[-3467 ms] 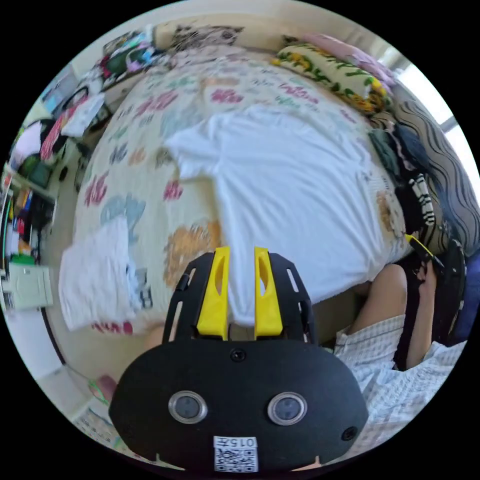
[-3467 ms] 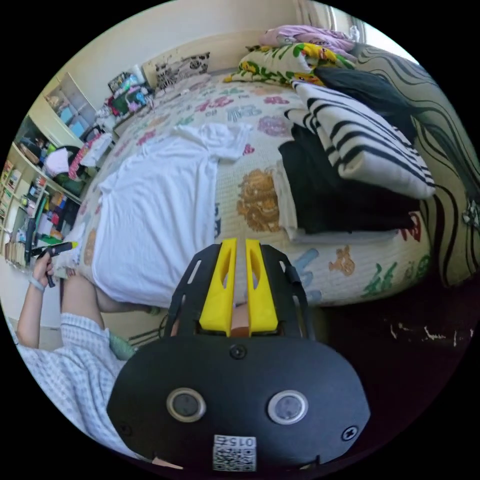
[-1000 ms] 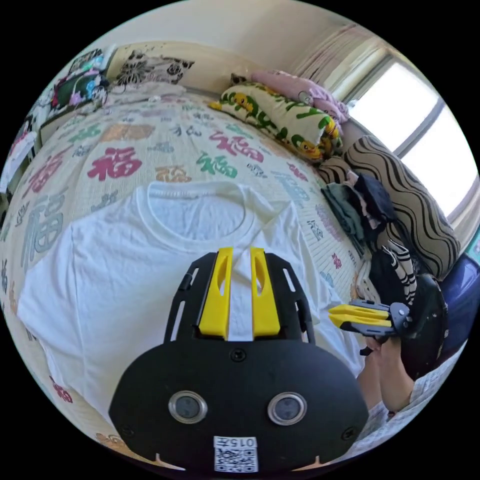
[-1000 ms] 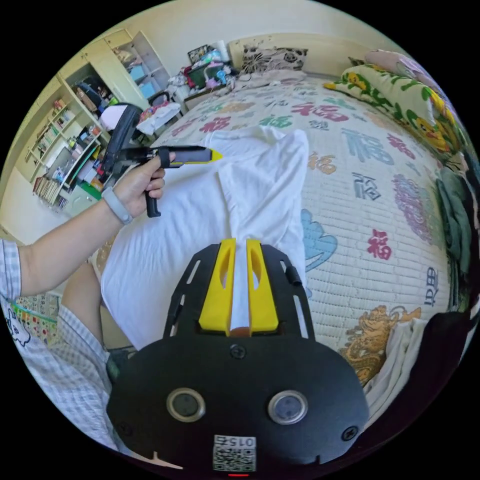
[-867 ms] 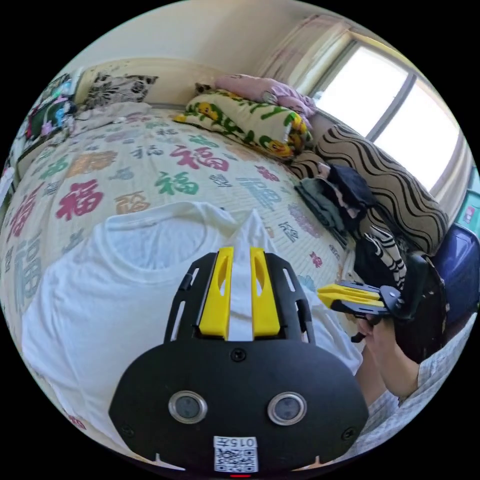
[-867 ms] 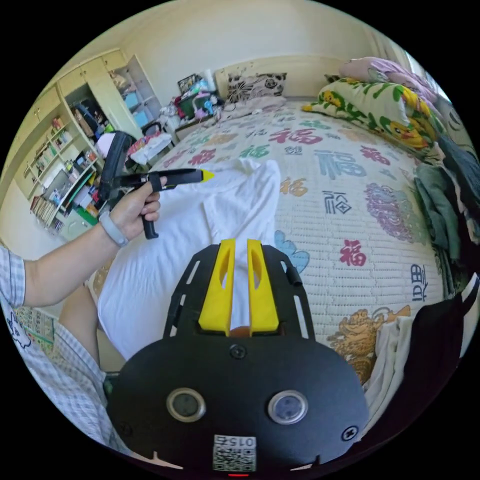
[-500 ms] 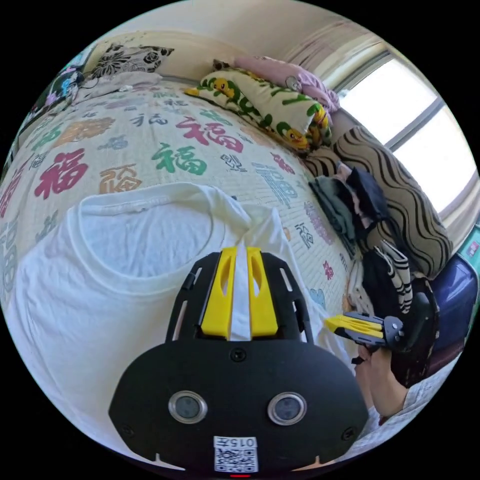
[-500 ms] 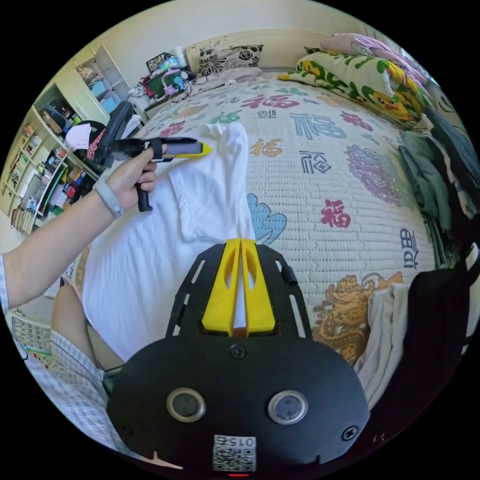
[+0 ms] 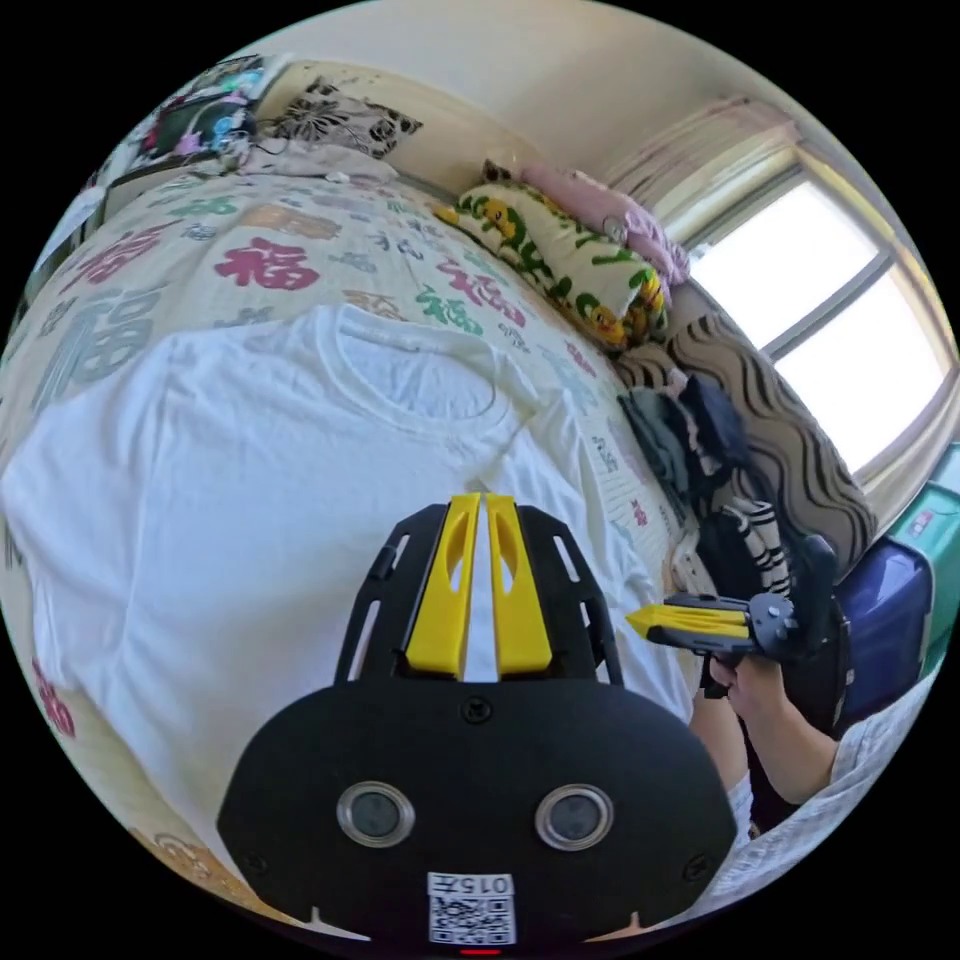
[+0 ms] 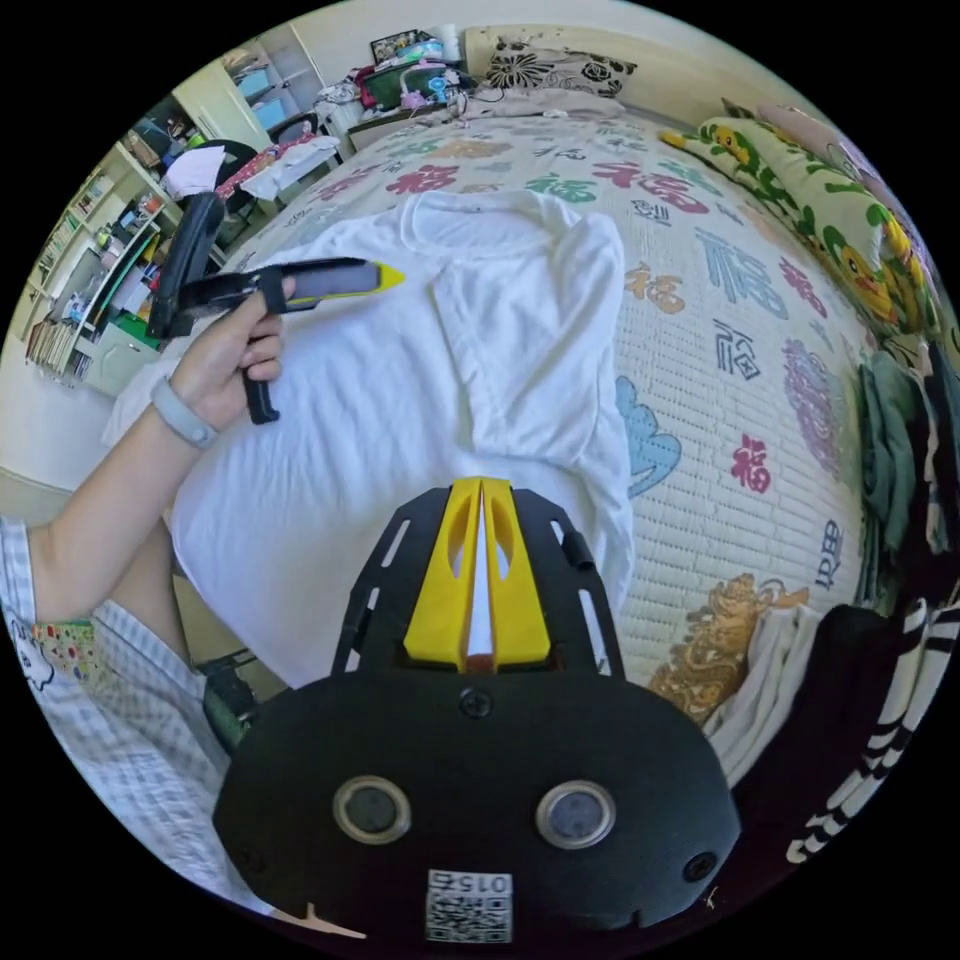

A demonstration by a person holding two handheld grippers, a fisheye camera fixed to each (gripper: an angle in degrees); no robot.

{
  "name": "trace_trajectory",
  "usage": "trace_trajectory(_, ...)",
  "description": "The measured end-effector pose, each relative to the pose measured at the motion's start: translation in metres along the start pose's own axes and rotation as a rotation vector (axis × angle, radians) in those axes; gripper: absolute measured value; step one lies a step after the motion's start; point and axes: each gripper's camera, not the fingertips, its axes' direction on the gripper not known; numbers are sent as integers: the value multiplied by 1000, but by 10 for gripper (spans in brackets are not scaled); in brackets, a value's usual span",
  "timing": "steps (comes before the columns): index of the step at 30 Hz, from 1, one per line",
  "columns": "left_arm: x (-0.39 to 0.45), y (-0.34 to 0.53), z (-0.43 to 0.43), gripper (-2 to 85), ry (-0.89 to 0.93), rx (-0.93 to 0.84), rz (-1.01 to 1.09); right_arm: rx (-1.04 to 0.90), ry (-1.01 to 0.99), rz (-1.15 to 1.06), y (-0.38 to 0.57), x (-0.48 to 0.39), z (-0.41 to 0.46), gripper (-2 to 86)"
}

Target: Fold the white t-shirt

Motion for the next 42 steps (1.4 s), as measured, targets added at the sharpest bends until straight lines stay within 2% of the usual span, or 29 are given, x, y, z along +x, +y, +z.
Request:
trace_trajectory(5, -69, 83, -86, 47, -154, 230, -284, 112, -35, -95, -52, -41, -49, 7)
trace_trajectory(9, -139, 130, -124, 81, -163, 353, -537, 141, -166, -252, -117, -98, -59, 39)
trace_trajectory(13, -171, 136, -124, 91, -107, 388, -562, 97, -265, -414, -192, -180, -51, 81)
trace_trajectory(18, -198, 127, -102, 68, -74, 292, -518, -33, -260, -510, -265, -264, -27, 110)
trace_trajectory(21, -214, 136, -105, 19, -21, 286, -533, -112, -91, -568, -297, -308, -3, 115)
trace_trajectory(24, -228, 148, -108, 1, 42, 308, -550, -275, 81, -575, -321, -334, 30, 102)
trace_trajectory(26, -231, 153, -110, -2, 48, 311, -548, -344, 234, -672, -323, -348, 45, 59)
trace_trajectory(30, -230, 157, -120, -4, 21, 348, -520, -278, 253, -695, -326, -351, 28, 10)
trace_trajectory(33, -217, 148, -132, -3, 0, 378, -439, -182, 94, -596, -332, -327, -5, 2)
trace_trajectory(38, -173, 119, -135, -1, -37, 333, -226, 10, -238, -336, -317, -234, -73, 2)
trace_trajectory(42, -133, 102, -106, 5, -47, 204, -77, 89, -294, -204, -283, -171, -96, 8)
